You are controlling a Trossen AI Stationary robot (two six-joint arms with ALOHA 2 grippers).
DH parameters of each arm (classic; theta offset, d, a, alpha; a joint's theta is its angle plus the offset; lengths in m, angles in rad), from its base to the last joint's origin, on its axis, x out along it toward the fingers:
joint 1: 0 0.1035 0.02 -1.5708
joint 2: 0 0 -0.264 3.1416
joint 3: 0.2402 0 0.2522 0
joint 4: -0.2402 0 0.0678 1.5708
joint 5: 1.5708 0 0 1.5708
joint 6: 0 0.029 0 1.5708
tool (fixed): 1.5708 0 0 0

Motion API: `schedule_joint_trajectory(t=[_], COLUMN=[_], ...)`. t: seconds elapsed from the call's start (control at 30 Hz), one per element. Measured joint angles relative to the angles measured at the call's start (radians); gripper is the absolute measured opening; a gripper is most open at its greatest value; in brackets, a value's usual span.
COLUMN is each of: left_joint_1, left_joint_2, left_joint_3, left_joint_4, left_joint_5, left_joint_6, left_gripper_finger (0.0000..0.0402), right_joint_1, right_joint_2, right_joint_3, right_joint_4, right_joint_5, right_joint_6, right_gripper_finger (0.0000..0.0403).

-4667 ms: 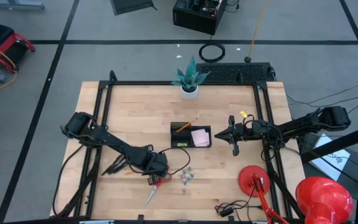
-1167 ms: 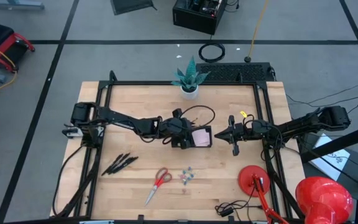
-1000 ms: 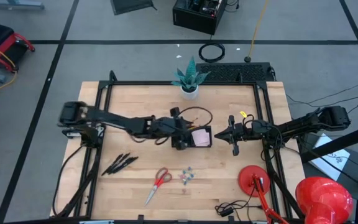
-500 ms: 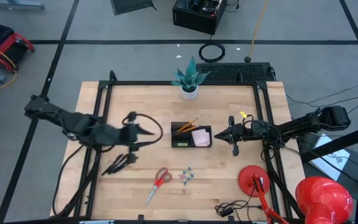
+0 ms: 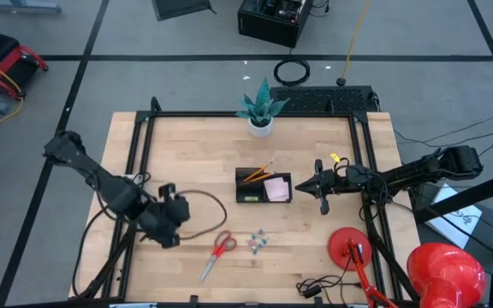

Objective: Pick and place office supplies into organizer
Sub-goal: Put the black pen into the desk organizer

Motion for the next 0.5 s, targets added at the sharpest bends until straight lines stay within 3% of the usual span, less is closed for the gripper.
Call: schedule_joint_trajectory(t=[0.13,0.27,0.5], left_joint_1=[-0.037,-0.043,-0.014], left_joint_2=[0.100,0.185,0.277], left_joint_3=[0.000,0.000,-0.009], left_joint_4=[0.000,0.001,0.002], left_joint_5=[0.012,-0.001,-0.050], left_joint_6=[-0.042,-0.114,-0.193], left_gripper_finger=[0.0009,0.0007,0.0091], right_joint_1=[0.001,0.002,0.002], right_joint_2=[0.000,0.000,0.000], right_joint_3=[0.000,0.000,0.000], right_joint_4=[0.000,0.000,0.004], right_joint_5=[0.000,0.000,0.002], right_joint_6=[0.009,0.009,0.009], right_gripper_finger=[0.0004,0.0004,0.0004])
